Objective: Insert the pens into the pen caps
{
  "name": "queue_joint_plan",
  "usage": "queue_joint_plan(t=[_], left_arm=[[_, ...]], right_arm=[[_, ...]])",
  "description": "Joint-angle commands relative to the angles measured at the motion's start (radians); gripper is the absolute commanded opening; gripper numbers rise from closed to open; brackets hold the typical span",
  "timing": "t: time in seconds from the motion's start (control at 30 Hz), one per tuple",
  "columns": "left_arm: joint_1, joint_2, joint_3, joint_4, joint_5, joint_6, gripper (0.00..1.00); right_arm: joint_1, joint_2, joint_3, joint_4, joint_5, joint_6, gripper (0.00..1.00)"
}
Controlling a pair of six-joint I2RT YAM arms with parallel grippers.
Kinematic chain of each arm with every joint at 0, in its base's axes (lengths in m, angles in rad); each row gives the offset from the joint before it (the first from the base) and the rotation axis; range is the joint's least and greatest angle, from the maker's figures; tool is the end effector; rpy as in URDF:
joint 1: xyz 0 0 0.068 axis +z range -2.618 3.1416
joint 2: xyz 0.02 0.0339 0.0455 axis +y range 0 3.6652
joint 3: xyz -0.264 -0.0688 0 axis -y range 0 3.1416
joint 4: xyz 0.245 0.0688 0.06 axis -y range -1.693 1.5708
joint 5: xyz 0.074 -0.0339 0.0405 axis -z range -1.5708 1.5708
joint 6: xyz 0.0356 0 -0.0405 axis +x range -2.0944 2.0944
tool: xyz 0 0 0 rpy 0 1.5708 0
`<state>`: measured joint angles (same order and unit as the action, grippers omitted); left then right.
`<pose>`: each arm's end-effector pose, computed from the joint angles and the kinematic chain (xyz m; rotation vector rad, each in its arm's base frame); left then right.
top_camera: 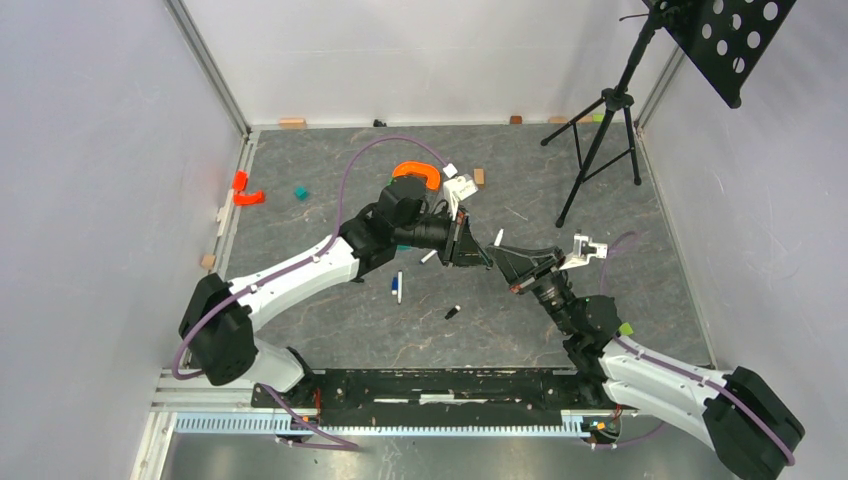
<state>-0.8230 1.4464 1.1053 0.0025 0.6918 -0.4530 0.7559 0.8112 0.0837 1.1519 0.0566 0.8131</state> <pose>0.2104 -0.2602 0.3164 0.8987 1.9349 -1.4701 0.1185 0.1089 0.2319 0.0908 1.2520 1.3474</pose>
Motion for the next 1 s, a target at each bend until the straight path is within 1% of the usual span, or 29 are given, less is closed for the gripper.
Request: queue_joint_plan(t=[0.0,0.03,0.07,0.1,0.13,0.17,0.27,0.33,0.4,0.47,0.57,0.6,0.67,0.73,0.77,0.8,0.87,0.97], left_arm=[[0.004,-0.027,-0.001,0.077,0.002,-0.036,0.05],[0.005,-0.029,-0.001,0.075,-0.001,-0.036,0.12],[0.005,-0.03,-0.001,0.071,-0.004,-0.033,0.2],[0.006,-0.032,-0.002,0.065,-0.012,-0.028,0.33],[0.005,-0.037,-0.005,0.059,-0.025,-0.022,0.48],[0.005,-0.045,-0.009,0.051,-0.041,-0.016,0.6],[0.004,-0.057,-0.013,0.018,-0.063,0.008,0.83],[0.004,-0.057,-0.005,-0.032,-0.079,0.036,0.92],[0.002,-0.06,-0.003,-0.071,-0.114,0.074,0.97],[0.0,-0.066,0.003,-0.117,-0.174,0.121,0.99],[-0.024,-0.062,0.033,-0.238,-0.324,0.242,1.0],[-0.038,-0.062,0.035,-0.26,-0.39,0.29,1.0],[-0.062,-0.076,-0.005,-0.238,-0.559,0.365,1.0],[-0.062,-0.069,-0.055,-0.205,-0.802,0.362,1.0],[-0.061,-0.04,-0.049,-0.23,-0.845,0.384,1.0],[-0.061,-0.001,-0.026,-0.27,-0.849,0.411,1.0],[-0.059,0.077,0.05,-0.37,-0.876,0.371,1.0],[-0.057,0.188,0.148,-0.463,-0.896,0.297,1.0]], right_arm=[[0.02,-0.017,-0.002,-0.003,-0.046,-0.036,0.0],[0.02,-0.022,0.0,-0.01,-0.045,-0.041,0.0],[0.02,-0.029,0.002,-0.025,-0.042,-0.045,0.0],[0.02,-0.037,0.01,-0.046,-0.038,-0.055,0.0],[0.02,-0.053,0.02,-0.084,-0.03,-0.07,0.0],[0.02,-0.069,0.03,-0.126,-0.019,-0.086,0.0],[0.02,-0.143,0.065,-0.296,0.051,-0.131,0.0],[0.02,-0.198,0.1,-0.437,0.119,-0.172,0.0],[0.02,-0.248,0.135,-0.579,0.189,-0.203,0.0],[0.019,-0.292,0.174,-0.725,0.263,-0.234,0.0],[0.019,-0.352,0.226,-0.917,0.362,-0.269,0.0],[0.019,-0.375,0.238,-0.969,0.385,-0.28,0.0],[0.019,-0.42,0.255,-1.043,0.408,-0.299,0.0],[0.02,-0.466,0.266,-1.097,0.425,-0.31,0.0],[0.019,-0.488,0.268,-1.117,0.427,-0.314,0.0],[0.02,-0.51,0.27,-1.132,0.428,-0.317,0.0],[0.019,-0.538,0.275,-1.149,0.412,-0.322,0.0],[0.019,-0.553,0.308,-1.24,0.387,-0.326,0.0]])
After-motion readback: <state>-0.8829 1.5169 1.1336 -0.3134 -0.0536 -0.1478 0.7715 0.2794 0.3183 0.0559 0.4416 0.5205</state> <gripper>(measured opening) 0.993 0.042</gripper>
